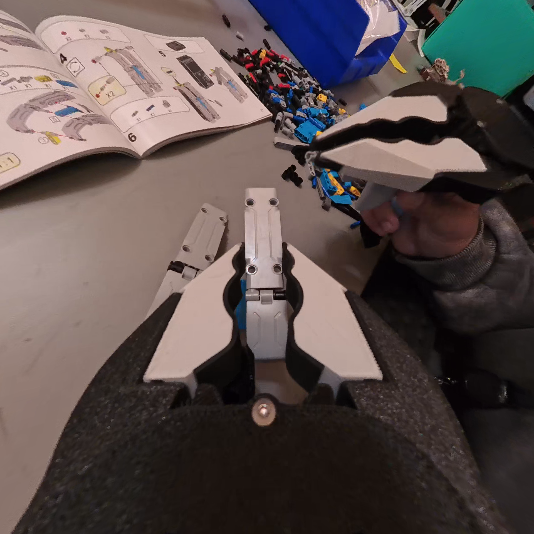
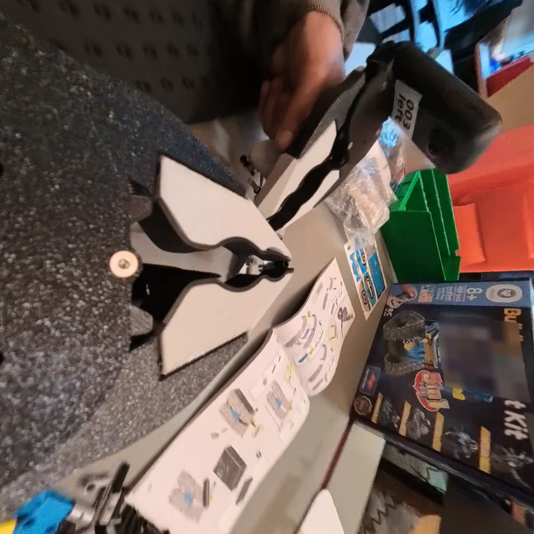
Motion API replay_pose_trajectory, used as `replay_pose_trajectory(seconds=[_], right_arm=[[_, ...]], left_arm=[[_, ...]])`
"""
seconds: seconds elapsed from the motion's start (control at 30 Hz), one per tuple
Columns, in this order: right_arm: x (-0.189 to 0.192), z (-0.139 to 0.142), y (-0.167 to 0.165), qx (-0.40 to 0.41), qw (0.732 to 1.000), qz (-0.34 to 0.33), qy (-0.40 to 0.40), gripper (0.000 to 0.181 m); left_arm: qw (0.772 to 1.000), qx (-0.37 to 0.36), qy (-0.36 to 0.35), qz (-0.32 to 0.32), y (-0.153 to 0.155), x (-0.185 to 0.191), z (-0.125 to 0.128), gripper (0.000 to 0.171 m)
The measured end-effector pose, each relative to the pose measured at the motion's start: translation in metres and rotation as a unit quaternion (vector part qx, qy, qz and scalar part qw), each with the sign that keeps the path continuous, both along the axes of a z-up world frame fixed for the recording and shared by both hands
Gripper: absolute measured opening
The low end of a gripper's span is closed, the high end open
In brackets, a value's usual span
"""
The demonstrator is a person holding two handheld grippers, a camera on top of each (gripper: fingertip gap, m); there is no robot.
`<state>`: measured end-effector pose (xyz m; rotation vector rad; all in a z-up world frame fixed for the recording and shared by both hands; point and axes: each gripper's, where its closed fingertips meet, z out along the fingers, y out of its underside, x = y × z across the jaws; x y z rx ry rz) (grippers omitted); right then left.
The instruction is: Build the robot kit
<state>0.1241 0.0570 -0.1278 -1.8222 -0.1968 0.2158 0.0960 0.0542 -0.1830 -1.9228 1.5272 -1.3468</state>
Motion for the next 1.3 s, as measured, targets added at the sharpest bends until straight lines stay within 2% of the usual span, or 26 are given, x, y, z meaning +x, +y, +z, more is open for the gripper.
replay_pose_trajectory(seconds=[0.07,0.17,0.2,0.3,0.33,0.37,0.47,0.53,0.57,0.63,0.77,0.93,1.1,1.2,1.3], right_arm=[[-0.003,-0.01,0.001,-0.023,0.999,0.017,0.04,0.003],[-0.011,-0.008,0.001,-0.028,0.987,0.057,0.146,0.003],[-0.012,-0.007,0.001,-0.029,0.98,0.068,0.185,0.003],[-0.016,0.002,-0.001,-0.019,0.952,0.101,0.289,0.003],[-0.016,0.005,-0.002,-0.013,0.945,0.107,0.309,0.003],[-0.017,0.007,-0.002,-0.012,0.938,0.116,0.325,0.003],[-0.023,0.014,-0.005,-0.007,0.91,0.148,0.388,0.003],[-0.029,0.017,-0.006,-0.009,0.892,0.172,0.419,0.003],[-0.031,0.02,-0.007,-0.005,0.885,0.18,0.43,0.003],[-0.033,0.02,-0.007,-0.007,0.881,0.185,0.436,0.003],[-0.042,0.022,-0.009,-0.006,0.884,0.201,0.423,0.003],[-0.045,0.027,-0.01,0.003,0.889,0.21,0.407,0.004],[-0.046,0.029,-0.014,0.005,0.895,0.221,0.389,0.004],[-0.051,0.028,-0.018,0.0,0.898,0.237,0.37,0.004],[-0.053,0.031,-0.021,0.005,0.9,0.247,0.358,0.003]], left_arm=[[0.999,0.014,0.034,-0.026,-0.006,-0.005,-0.009,0.023],[0.982,0.138,0.114,-0.052,-0.004,-0.018,-0.032,0.024],[0.976,0.16,0.132,-0.072,-0.01,-0.021,-0.039,0.024],[0.975,0.175,0.122,-0.064,-0.015,-0.015,-0.042,0.026],[0.976,0.171,0.12,-0.061,-0.016,-0.013,-0.041,0.037],[0.977,0.174,0.111,-0.054,-0.015,-0.011,-0.037,0.047],[0.983,0.183,0.025,-0.023,-0.012,0.002,-0.001,0.046],[0.982,0.18,-0.06,-0.02,-0.02,0.007,0.03,0.028],[0.981,0.176,-0.079,-0.025,-0.024,0.007,0.038,0.021],[0.983,0.155,-0.099,-0.029,-0.028,0.008,0.045,0.021],[0.989,0.055,-0.136,-0.027,-0.033,0.011,0.056,0.02],[0.985,-0.03,-0.167,-0.034,-0.031,0.006,0.066,0.011],[0.981,-0.054,-0.172,-0.071,-0.035,-0.001,0.069,0.006],[0.981,-0.028,-0.166,-0.1,-0.038,-0.006,0.068,0.005],[0.978,-0.043,-0.168,-0.117,-0.039,-0.011,0.072,0.005]])
